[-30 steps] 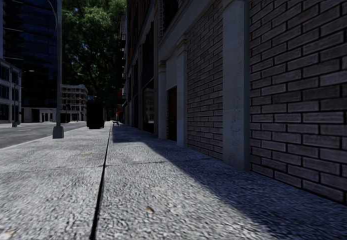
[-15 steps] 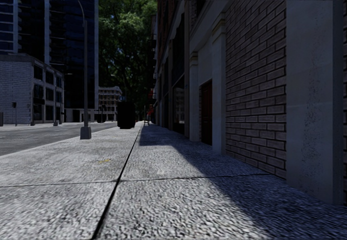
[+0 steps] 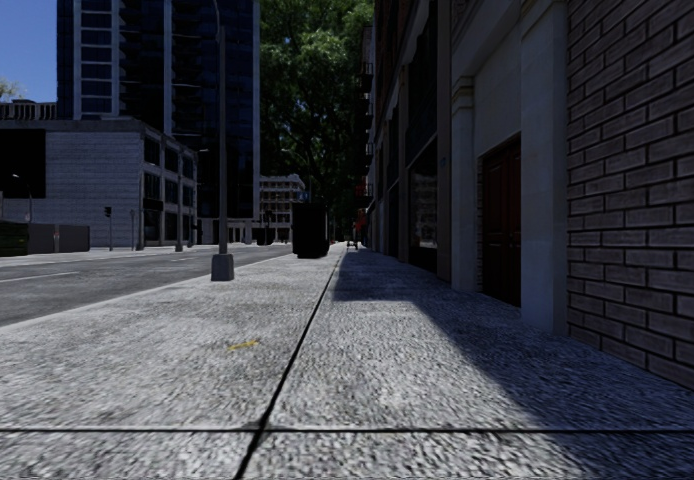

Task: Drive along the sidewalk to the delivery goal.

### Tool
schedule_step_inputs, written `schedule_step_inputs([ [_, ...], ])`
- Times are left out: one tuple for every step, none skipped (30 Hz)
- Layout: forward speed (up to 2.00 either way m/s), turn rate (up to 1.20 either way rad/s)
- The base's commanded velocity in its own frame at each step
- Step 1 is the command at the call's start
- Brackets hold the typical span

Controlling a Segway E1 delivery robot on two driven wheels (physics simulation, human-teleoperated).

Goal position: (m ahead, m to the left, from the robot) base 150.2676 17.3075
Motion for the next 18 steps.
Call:
schedule_step_inputs([
  [1.94, 0.00],
  [1.94, 0.00],
  [1.97, 0.00],
  [1.98, 0.00],
  [1.98, 0.00],
  [1.99, 0.00],
  [1.99, 0.00],
  [1.99, 0.00],
  [1.99, 0.00],
  [1.99, 0.00],
  [1.99, 0.00],
  [1.99, 0.00],
  [1.99, 0.00],
  [1.99, 0.00],
  [1.99, 0.00],
  [1.99, 0.00],
  [1.99, 0.00],
  [1.99, 0.00],
])
